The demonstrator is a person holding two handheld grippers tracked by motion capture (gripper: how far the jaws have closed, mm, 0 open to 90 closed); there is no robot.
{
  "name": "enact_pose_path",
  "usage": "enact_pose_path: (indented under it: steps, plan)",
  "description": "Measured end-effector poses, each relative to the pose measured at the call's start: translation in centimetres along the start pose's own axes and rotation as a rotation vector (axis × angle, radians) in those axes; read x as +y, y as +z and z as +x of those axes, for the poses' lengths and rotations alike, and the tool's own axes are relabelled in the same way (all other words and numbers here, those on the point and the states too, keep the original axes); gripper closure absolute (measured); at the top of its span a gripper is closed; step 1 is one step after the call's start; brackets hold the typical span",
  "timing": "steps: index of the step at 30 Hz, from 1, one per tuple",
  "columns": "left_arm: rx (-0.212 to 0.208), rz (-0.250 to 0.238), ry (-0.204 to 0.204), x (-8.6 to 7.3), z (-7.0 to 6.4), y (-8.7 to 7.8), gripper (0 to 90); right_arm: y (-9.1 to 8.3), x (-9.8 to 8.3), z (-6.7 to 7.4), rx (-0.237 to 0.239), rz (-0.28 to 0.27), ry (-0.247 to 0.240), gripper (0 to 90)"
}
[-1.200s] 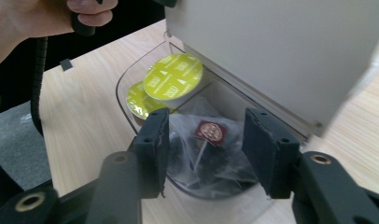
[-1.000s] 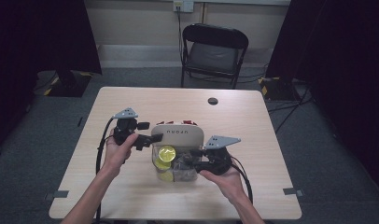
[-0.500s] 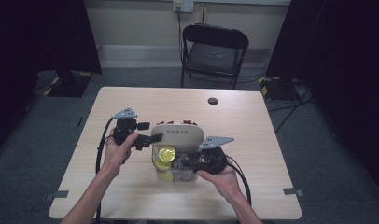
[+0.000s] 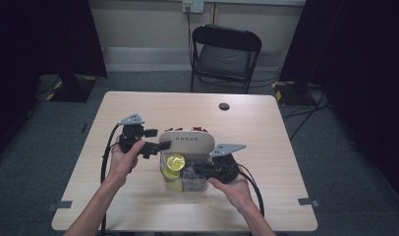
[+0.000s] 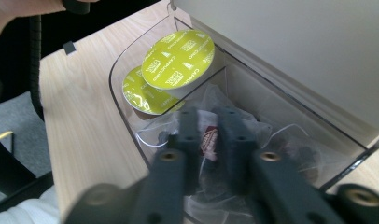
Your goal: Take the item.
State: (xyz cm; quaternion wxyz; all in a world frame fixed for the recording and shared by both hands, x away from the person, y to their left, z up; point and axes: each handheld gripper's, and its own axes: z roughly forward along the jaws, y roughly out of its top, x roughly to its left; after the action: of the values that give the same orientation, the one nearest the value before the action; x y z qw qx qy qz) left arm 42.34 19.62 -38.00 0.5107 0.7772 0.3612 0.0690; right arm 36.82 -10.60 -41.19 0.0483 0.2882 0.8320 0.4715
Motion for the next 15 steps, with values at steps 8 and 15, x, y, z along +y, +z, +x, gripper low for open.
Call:
enact_pose_path:
  steps: [8, 15]
  plan:
    - [-0.003, -0.004, -0.001, -0.04, 0.03, 0.04, 15.1, 0.08, 0.04, 0.04, -0.004, 0.015, 0.001, 90.0]
    - [-0.007, -0.005, -0.006, -0.10, 0.08, 0.09, 15.0, -0.05, 0.15, 0.19, -0.004, 0.004, -0.008, 90.0]
